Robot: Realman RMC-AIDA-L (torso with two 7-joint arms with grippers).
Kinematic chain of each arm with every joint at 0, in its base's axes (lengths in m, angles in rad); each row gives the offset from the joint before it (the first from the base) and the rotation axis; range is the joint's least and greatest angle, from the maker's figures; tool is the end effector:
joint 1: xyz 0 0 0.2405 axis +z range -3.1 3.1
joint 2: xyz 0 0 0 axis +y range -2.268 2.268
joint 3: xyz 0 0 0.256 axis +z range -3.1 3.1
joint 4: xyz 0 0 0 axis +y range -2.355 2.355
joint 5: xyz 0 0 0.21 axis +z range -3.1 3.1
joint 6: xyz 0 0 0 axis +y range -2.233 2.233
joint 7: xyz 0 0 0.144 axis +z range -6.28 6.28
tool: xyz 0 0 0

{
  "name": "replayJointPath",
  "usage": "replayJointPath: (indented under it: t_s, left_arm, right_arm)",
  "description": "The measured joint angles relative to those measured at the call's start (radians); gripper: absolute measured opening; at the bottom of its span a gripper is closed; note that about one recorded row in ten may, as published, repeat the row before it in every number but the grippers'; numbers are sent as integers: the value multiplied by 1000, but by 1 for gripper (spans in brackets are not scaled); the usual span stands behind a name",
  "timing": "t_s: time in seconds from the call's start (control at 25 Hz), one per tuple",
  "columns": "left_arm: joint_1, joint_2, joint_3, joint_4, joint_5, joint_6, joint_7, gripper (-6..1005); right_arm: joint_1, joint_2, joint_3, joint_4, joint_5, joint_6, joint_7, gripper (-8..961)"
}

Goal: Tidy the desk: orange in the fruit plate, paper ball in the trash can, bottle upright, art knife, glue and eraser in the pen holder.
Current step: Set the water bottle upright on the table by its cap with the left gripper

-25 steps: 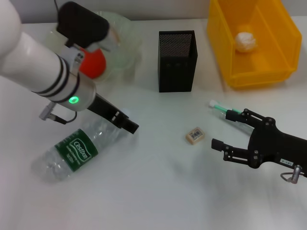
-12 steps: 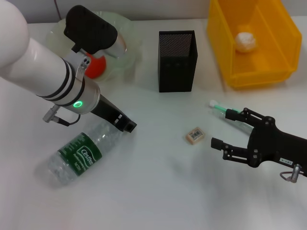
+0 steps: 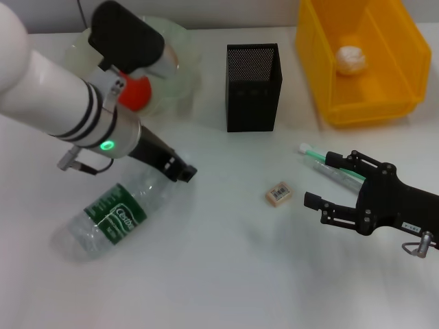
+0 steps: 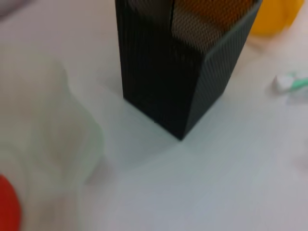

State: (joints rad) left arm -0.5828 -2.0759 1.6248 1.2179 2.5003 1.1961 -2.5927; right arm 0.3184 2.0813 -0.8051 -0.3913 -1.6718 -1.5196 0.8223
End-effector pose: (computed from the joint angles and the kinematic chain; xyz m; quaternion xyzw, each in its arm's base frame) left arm -0.1774 0.3622 -0.0560 -0.9302 -0.2827 0.1265 0.1970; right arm 0.3110 0.2597 -0.0334 -0.9125 0.1515 0.3032 0.2289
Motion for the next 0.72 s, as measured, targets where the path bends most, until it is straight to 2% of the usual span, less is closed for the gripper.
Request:
replayJointPath:
  t_s: [0.08,0.12,0.16,0.24,0.28,0.32,0.36,0.4,0.44,0.48,0.52,0.64,0.68,0.72]
  left_arm:
    - [49,4,-68,70,-78,23,85,445]
    - [49,4,-68,70,-78,23,85,447]
    - [63,5,-118,77,-129,40,139,449]
    - [81,5,-205,68,-223,70,239,454]
    - [94,6,-309,23,-329,104,353,456]
    - [94,6,-309,23,-329,104,353,458]
    - [96,7,-371,-17,-392,129,423,460]
    - [94,10,-488,-105,-485,180,541,463]
    - [94,10,-488,-105,-485,180,541,465]
    - [89,12,-624,-219,-575,246,675,467]
    - [89,12,-624,-219,-575,246,675,469]
    - [89,15,-787,-384,-687,330,872,476]
    - [100,17,-862,-479,-747,372,1010,478]
    - [100,17,-862,-479,-747,372,1010,481]
  right_arm:
    - [3,0,0,-2,0,-2,2,851]
    - [3,0,0,-2,0,-2,2,851]
    - [6,1,0,-2,3,-4,3,851]
    - [11,1,0,-1,10,-8,7,851]
    - [16,1,0,0,19,-11,11,851]
    - [16,1,0,0,19,-11,11,851]
    - [19,2,0,0,24,-12,16,851]
    - [24,2,0,0,33,-17,28,851]
    - [24,2,0,0,33,-17,28,851]
    - [29,2,0,0,41,-24,42,851]
    - [29,2,0,0,41,-24,42,851]
    - [36,2,0,1,49,-28,59,851]
    - [40,2,0,3,55,-28,63,851]
    - [40,2,0,3,55,-28,63,851]
